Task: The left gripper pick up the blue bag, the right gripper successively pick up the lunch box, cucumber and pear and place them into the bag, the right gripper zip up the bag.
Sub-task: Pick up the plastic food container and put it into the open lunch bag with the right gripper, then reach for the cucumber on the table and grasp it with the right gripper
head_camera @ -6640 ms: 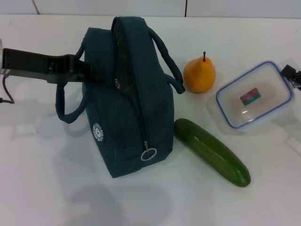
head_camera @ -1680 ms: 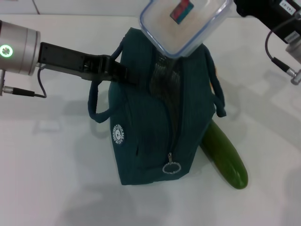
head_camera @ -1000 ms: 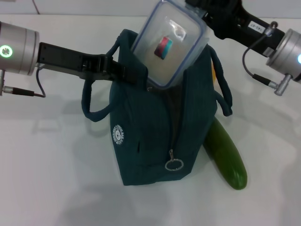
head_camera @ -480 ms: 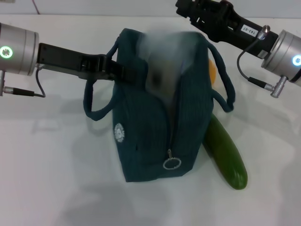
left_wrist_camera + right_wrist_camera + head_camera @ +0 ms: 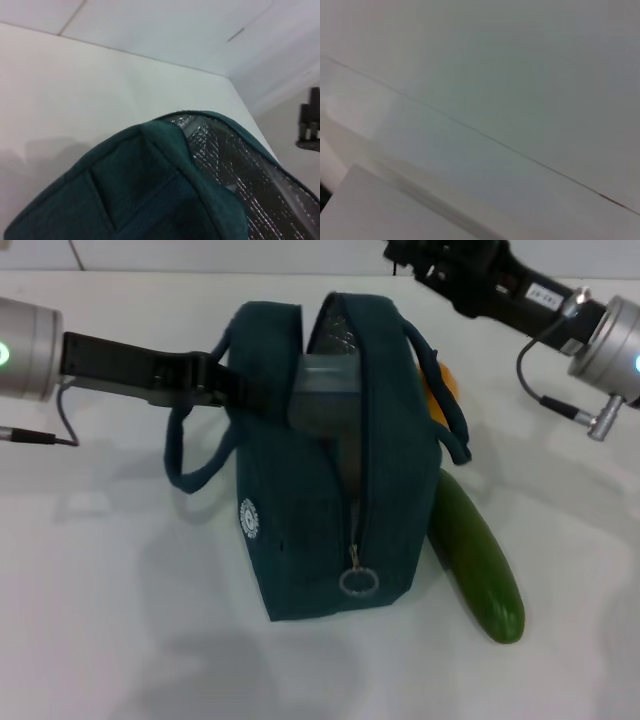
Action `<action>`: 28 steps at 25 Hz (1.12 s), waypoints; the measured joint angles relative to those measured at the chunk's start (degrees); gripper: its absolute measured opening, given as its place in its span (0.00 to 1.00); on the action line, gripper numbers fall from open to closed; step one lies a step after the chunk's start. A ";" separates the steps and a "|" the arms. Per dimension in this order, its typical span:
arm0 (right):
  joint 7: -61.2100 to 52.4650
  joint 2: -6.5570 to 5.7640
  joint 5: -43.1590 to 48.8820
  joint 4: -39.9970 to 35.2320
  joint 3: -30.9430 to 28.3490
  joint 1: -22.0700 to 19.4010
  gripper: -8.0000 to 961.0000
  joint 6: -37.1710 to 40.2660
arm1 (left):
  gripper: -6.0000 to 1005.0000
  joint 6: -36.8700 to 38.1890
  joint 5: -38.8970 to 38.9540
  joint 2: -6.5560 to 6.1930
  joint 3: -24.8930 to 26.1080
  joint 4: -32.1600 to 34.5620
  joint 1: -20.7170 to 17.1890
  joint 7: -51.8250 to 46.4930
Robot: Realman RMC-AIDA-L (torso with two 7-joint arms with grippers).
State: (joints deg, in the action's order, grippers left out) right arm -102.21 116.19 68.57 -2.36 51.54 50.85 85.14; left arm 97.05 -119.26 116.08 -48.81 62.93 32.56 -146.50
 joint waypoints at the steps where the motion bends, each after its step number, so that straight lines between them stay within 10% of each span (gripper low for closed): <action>1: -0.01 0.00 0.01 -0.89 0.16 -0.35 0.33 0.35 | 0.04 -0.08 -0.01 -0.04 0.49 -0.02 -0.18 0.17; 28: 0.60 -1.27 11.06 -31.04 12.77 -10.89 0.83 -3.82 | 0.04 -2.20 0.45 0.33 6.75 -6.05 -2.70 5.78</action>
State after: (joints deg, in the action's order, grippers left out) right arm -101.61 114.92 79.62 -33.40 64.31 39.96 81.31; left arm 94.85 -118.82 116.41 -42.07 56.88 29.86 -140.72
